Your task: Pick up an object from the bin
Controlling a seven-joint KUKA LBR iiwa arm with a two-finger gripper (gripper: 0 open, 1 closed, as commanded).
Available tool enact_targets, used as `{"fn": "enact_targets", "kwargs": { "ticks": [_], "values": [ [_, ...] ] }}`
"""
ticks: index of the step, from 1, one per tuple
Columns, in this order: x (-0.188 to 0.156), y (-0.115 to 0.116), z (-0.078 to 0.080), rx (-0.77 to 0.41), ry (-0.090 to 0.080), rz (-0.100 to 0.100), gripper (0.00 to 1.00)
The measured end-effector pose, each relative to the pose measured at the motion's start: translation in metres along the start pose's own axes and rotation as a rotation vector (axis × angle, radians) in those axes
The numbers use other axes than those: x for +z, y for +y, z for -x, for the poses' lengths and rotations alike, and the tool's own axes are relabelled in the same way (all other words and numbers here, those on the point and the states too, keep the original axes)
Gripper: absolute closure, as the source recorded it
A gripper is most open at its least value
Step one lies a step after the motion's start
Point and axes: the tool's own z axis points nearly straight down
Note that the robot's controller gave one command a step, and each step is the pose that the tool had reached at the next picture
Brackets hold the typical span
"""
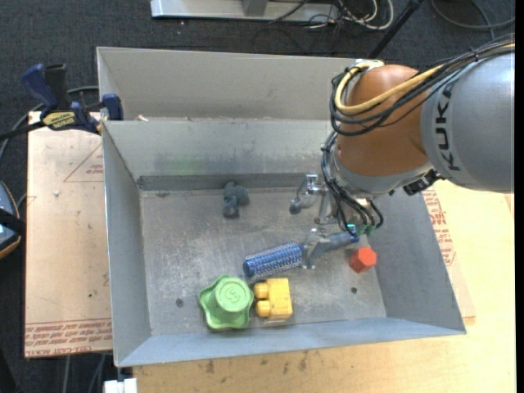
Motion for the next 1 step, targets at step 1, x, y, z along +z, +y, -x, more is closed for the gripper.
{"fn": "enact_targets", "kwargs": {
  "ticks": [1],
  "values": [
    [0.0899,0.0083,-0.0108,-0.196,-0.016,-0.002,0.0]
  ]
}}
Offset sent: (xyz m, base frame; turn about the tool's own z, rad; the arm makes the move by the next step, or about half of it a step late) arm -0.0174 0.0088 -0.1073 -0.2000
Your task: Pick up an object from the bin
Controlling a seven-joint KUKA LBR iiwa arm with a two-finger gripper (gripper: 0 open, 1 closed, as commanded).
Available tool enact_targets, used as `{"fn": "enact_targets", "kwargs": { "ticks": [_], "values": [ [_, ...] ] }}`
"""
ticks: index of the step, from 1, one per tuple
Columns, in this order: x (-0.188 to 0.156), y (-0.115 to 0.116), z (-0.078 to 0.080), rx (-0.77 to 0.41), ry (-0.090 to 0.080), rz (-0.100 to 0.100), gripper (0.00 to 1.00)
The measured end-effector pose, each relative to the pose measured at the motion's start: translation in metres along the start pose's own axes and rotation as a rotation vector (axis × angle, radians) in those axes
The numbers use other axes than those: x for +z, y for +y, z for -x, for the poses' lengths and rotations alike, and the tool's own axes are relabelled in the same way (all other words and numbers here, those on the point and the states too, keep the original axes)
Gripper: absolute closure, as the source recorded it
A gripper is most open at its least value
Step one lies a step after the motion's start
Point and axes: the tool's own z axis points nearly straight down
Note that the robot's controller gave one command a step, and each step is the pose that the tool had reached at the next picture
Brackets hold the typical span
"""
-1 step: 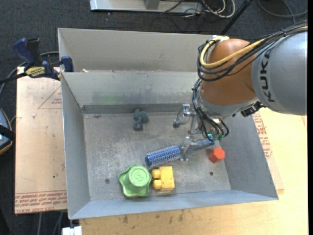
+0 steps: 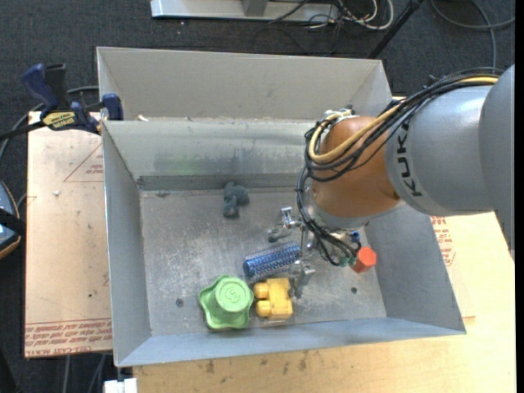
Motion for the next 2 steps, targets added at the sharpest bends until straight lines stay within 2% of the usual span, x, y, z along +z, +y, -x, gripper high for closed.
{"fn": "enact_targets", "kwargs": {
  "ticks": [1,2],
  "values": [
    [0.0,-0.001,0.001,0.002,-0.004,-0.001,1.0],
    [-0.138,-0.007,0.019,-0.346,0.002,0.001,1.0]
  ]
}}
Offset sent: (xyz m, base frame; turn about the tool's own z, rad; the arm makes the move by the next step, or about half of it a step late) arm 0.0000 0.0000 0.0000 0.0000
